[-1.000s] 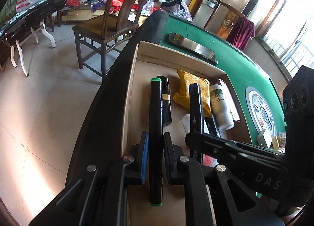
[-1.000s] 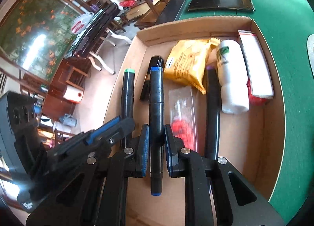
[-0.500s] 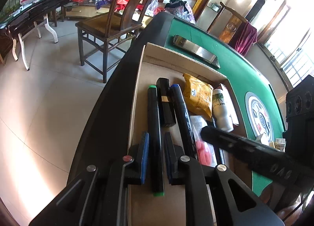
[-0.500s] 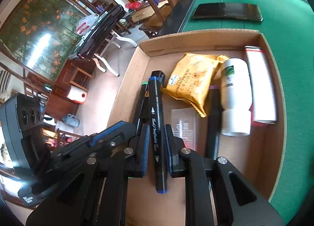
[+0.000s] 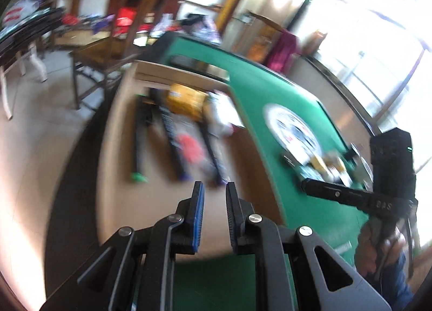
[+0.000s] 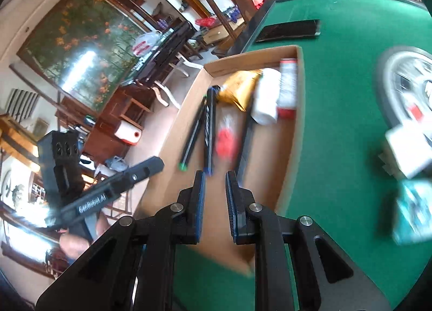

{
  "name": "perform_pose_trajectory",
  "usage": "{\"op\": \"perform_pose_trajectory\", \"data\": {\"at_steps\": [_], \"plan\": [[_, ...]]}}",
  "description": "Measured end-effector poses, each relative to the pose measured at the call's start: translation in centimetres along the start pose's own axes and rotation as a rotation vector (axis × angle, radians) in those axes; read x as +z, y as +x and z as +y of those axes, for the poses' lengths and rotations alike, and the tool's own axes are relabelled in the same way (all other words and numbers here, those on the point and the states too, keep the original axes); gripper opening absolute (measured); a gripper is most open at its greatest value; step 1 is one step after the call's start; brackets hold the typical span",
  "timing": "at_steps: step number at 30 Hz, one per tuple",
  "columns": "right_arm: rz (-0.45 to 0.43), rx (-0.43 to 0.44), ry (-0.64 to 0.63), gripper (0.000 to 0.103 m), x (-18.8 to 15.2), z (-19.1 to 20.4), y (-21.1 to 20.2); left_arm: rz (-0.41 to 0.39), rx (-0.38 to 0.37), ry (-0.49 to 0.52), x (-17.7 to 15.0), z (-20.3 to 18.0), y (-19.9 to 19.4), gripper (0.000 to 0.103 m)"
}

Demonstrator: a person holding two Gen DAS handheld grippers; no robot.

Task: Organize objects
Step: 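Open both tools to release the markers into the tray, then grasp the yellow-capped marker with the left tool while the right tool reaches the card box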

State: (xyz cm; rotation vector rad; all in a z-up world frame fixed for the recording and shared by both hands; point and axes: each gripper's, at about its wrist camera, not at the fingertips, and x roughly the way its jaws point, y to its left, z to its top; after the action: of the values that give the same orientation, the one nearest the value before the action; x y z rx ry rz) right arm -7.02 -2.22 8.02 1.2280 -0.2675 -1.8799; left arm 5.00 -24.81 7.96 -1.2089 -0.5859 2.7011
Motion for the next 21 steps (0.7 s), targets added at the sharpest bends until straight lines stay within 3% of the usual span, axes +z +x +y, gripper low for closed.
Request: {"op": "perform_pose_trajectory", "data": {"at_steps": [3, 4, 8, 12, 18, 21], "plan": [[-0.022, -0.03, 0.015, 0.041, -4.2, -3.0, -4.1, 0.026, -0.074, 0.099, -2.2, -4.1, 0.3, 0.029], [-0.025, -0.046, 0.025, 0.044, -5.3, -3.9, -5.2, 0.037, -0.092, 0.134, -2.9, -5.4, 0.7, 0.036], [-0.081, -0.105, 0.091, 0.044, -9.9, -8.0, -10.2, 0.099, -0.17, 0.354, -5.9, -12.1, 2.7, 0.047], [-0.205, -0.106, 0.166, 0.044, -13.2, -11.5, -15.3, 0.155, -0.193, 0.621, -9.5, -18.8, 4.8, 0.054], [-0.311, -0.093, 0.221, 0.044, -15.1, -13.9, -19.0, 0.18, -0.096, 0.964, -13.7, -24.0, 6.4, 0.057], [-0.328, -0.09, 0.229, 0.044, -15.1, -14.2, -19.3, 0.214, -0.07, 1.018, -14.3, -25.0, 7.9, 0.058]]}}
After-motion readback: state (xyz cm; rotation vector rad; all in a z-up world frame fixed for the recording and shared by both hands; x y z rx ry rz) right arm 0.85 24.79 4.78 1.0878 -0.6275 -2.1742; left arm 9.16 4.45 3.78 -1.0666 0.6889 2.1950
